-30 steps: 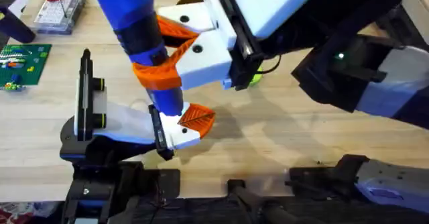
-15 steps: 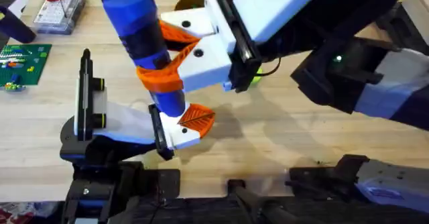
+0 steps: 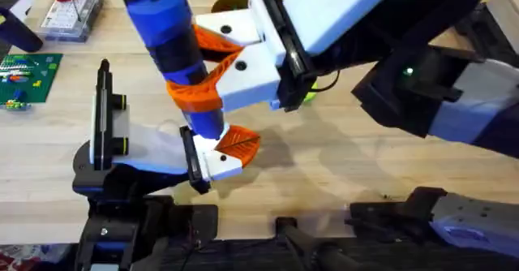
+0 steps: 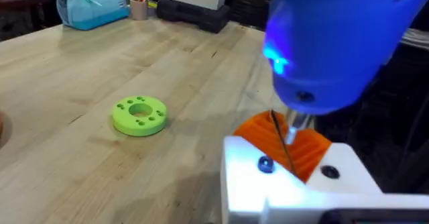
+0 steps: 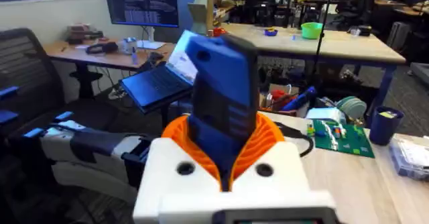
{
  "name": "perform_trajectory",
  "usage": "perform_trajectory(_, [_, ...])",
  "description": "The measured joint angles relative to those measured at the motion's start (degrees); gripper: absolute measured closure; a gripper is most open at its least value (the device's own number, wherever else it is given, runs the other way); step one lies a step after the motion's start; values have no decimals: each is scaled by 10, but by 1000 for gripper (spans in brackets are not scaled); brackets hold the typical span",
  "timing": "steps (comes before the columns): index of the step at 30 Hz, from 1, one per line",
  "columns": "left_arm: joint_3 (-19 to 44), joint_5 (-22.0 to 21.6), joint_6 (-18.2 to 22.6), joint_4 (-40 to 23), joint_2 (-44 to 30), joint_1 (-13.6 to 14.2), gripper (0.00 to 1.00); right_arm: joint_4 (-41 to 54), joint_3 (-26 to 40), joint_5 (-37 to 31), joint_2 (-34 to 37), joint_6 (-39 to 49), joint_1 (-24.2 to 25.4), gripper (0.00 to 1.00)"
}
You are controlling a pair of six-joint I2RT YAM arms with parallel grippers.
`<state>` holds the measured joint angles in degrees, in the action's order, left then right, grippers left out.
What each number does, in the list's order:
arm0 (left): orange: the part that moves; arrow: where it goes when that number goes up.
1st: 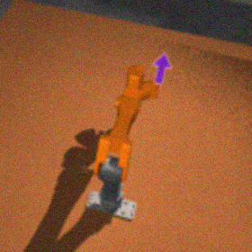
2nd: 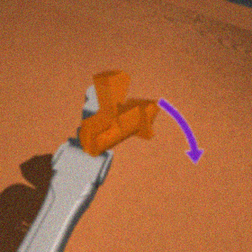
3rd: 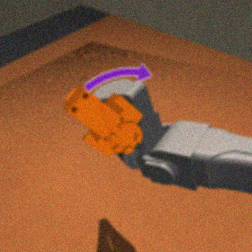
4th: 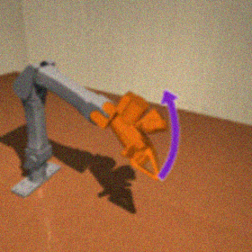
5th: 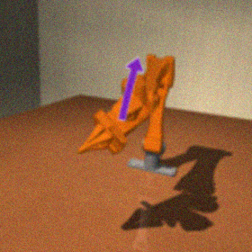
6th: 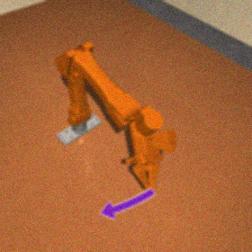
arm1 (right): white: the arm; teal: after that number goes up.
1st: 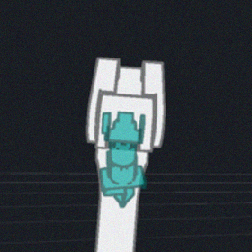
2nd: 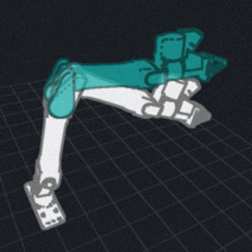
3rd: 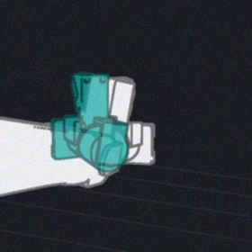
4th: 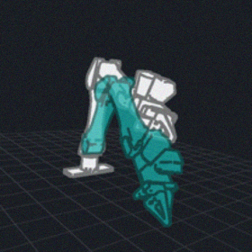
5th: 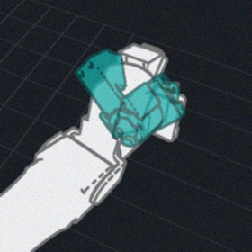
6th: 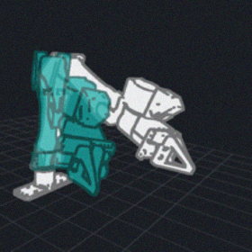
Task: Pick up the gripper from the table and insert it into the empty holder that is missing its gripper. Then pick up a screw, insert it into the mounting hole, and use the screwdriver to tighten it. Finally, clean up the table by picking up the vegetable and placing it into the bucket.
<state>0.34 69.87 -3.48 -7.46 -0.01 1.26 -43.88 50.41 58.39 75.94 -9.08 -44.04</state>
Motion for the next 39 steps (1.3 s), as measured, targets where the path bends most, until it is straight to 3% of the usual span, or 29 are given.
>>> perform_trajectory(39, [0, 5, 3, -1, 0, 0, 997, 4, -11, 0, 0, 19, -1, 975])
